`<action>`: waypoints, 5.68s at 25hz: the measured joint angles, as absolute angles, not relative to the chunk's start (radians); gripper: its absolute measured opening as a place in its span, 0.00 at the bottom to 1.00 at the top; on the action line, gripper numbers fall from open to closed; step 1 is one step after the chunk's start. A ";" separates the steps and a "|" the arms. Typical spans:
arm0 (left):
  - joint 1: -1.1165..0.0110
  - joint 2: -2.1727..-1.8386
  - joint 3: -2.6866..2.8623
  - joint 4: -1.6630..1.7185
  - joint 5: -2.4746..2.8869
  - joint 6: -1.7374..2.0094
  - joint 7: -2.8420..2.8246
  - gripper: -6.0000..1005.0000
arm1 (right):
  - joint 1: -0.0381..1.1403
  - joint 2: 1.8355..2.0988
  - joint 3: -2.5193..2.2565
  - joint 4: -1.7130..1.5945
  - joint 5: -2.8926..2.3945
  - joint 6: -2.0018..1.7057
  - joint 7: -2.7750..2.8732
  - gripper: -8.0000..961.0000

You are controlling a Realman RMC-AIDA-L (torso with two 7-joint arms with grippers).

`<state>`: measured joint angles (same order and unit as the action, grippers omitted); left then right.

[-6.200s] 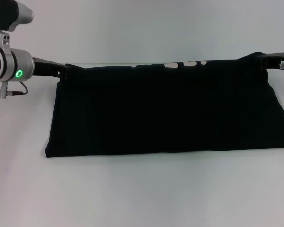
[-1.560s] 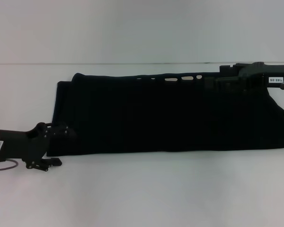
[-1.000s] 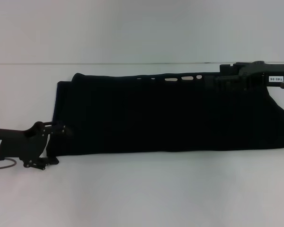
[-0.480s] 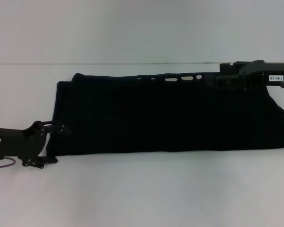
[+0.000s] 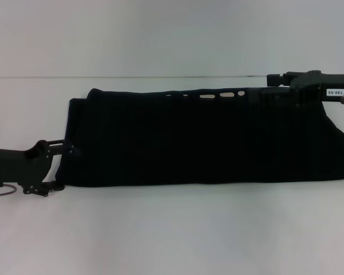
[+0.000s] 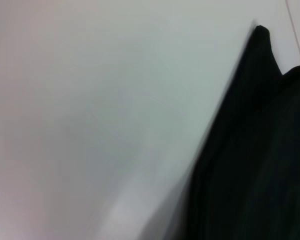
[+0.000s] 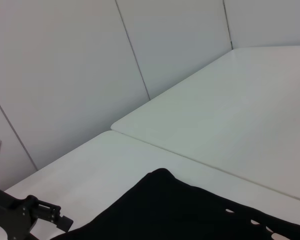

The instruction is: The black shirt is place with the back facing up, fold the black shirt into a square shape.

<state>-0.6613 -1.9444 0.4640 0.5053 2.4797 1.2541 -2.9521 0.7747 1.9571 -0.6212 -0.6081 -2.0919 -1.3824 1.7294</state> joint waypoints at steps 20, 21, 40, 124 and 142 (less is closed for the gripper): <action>-0.686 -1.943 0.482 0.501 2.474 1.258 -2.863 0.88 | 0.775 1.957 -0.621 -0.607 -2.092 -1.380 1.728 0.95; -0.685 -1.942 0.481 0.501 2.471 1.257 -2.850 0.88 | 0.775 1.957 -0.621 -0.607 -2.092 -1.381 1.727 0.95; -0.680 -1.951 0.486 0.500 2.473 1.217 -2.827 0.27 | 0.774 1.962 -0.621 -0.609 -2.092 -1.384 1.726 0.95; -0.605 -2.115 0.697 0.451 1.910 1.738 -1.473 0.88 | 0.793 1.918 -0.728 -0.489 -2.224 -1.349 2.165 0.95; -0.594 -2.067 0.811 0.511 1.991 1.724 -1.378 0.95 | 0.852 1.985 -0.811 -0.395 -2.295 -1.199 2.310 0.95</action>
<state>-0.5940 -2.0673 0.8112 0.5108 1.9912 1.7241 -1.3776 0.8517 1.9848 -0.8114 -0.3952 -2.2950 -1.1992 2.3098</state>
